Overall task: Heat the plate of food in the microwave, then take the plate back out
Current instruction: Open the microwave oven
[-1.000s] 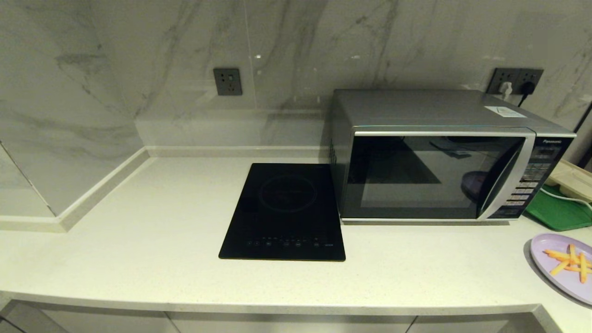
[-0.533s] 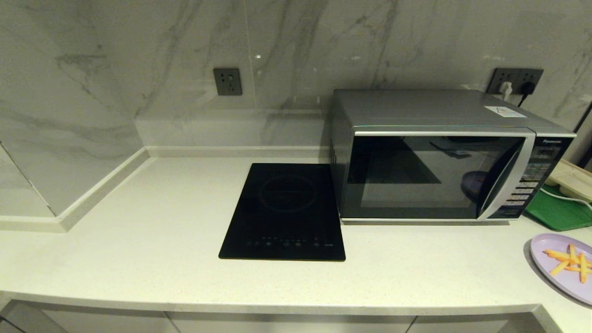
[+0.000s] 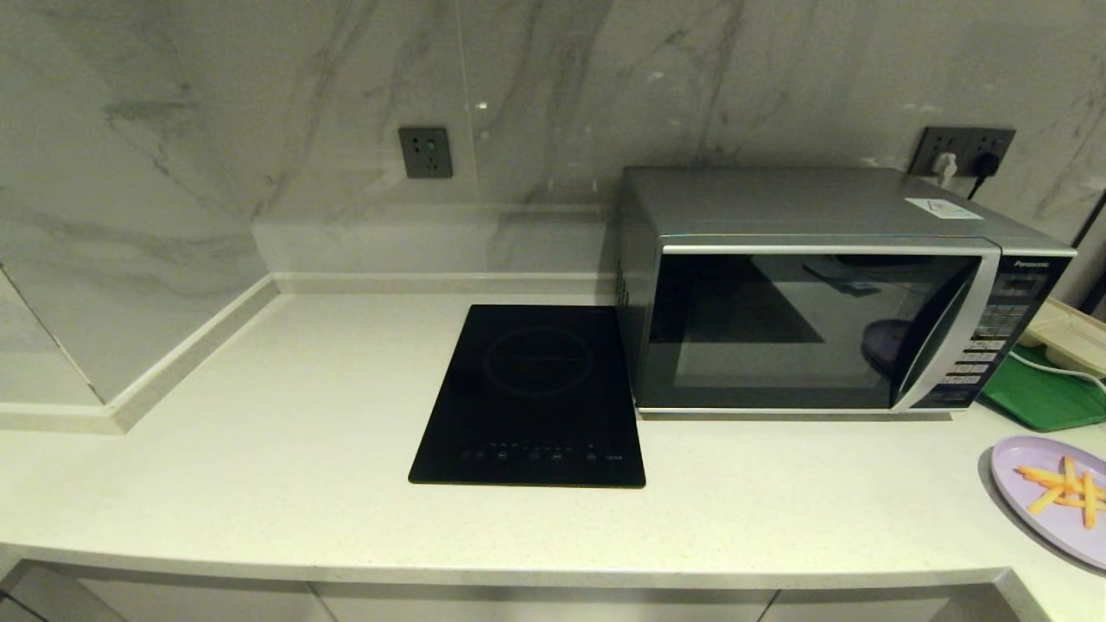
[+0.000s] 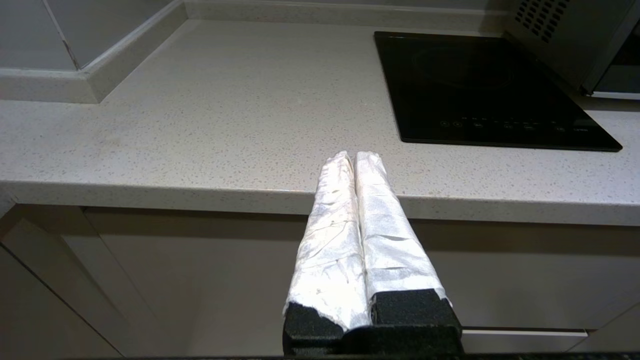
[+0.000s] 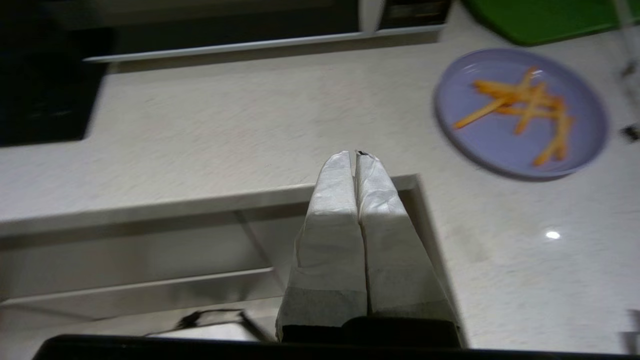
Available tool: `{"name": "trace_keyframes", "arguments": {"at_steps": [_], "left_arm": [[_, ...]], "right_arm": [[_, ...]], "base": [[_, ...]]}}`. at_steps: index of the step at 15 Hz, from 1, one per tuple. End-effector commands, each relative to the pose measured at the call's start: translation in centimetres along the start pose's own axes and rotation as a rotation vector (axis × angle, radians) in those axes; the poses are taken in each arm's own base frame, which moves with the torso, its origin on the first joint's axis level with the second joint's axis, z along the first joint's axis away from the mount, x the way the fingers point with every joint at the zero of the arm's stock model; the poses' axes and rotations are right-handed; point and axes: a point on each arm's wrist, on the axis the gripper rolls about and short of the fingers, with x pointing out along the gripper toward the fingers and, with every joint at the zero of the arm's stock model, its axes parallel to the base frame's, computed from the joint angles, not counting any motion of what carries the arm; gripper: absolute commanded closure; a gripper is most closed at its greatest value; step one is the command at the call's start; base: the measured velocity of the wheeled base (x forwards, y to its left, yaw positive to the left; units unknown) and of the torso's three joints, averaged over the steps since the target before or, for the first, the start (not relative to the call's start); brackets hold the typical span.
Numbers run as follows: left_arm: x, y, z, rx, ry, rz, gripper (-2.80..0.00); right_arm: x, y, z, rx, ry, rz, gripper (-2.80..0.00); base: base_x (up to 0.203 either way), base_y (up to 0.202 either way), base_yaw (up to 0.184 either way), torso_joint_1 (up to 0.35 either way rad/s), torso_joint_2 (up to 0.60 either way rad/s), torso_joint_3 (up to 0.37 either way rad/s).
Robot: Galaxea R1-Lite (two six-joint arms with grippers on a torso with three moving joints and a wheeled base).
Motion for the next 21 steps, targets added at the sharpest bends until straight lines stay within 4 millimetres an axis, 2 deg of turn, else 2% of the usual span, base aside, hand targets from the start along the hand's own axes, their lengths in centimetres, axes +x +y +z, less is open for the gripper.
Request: {"name": "trace_keyframes", "arguments": {"at_steps": [1,2,3,6,9,11,13,17,21], "left_arm": [[0.0,0.0,0.0,-0.001,0.000,0.000,0.00],[0.0,0.0,0.0,-0.001,0.000,0.000,0.00],[0.0,0.0,0.0,-0.001,0.000,0.000,0.00],[0.0,0.0,0.0,0.000,0.000,0.000,0.00],[0.0,0.0,0.0,-0.001,0.000,0.000,0.00],[0.0,0.0,0.0,-0.001,0.000,0.000,0.00],[0.0,0.0,0.0,-0.001,0.000,0.000,0.00],[0.0,0.0,0.0,0.000,0.000,0.000,0.00],[0.0,0.0,0.0,-0.001,0.000,0.000,0.00]], "right_arm": [[5.3,0.8,2.5,-0.079,0.136,-0.172,0.00],[7.1,1.0,3.4,-0.113,0.141,-0.253,0.00],[8.9,1.2,4.0,-0.144,0.151,-0.316,-2.80],[15.0,2.5,4.9,-0.219,0.190,-0.465,-2.80],[19.4,5.7,4.2,-0.295,0.192,-0.534,-2.80],[21.8,7.8,4.7,-0.287,0.152,-0.564,-2.80],[23.2,9.3,5.5,-0.272,0.114,-0.562,-2.80],[26.2,10.5,6.0,-0.269,0.093,-0.641,-2.80],[28.2,9.7,7.4,-0.230,0.065,-0.708,-2.80]], "base": [[0.000,0.000,0.000,0.000,0.00,0.000],[0.000,0.000,0.000,0.000,0.00,0.000],[0.000,0.000,0.000,0.000,0.00,0.000],[0.000,0.000,0.000,0.000,0.00,0.000],[0.000,0.000,0.000,0.000,0.00,0.000],[0.000,0.000,0.000,0.000,0.00,0.000],[0.000,0.000,0.000,0.000,0.00,0.000],[0.000,0.000,0.000,0.000,0.00,0.000],[0.000,0.000,0.000,0.000,0.00,0.000]]}}
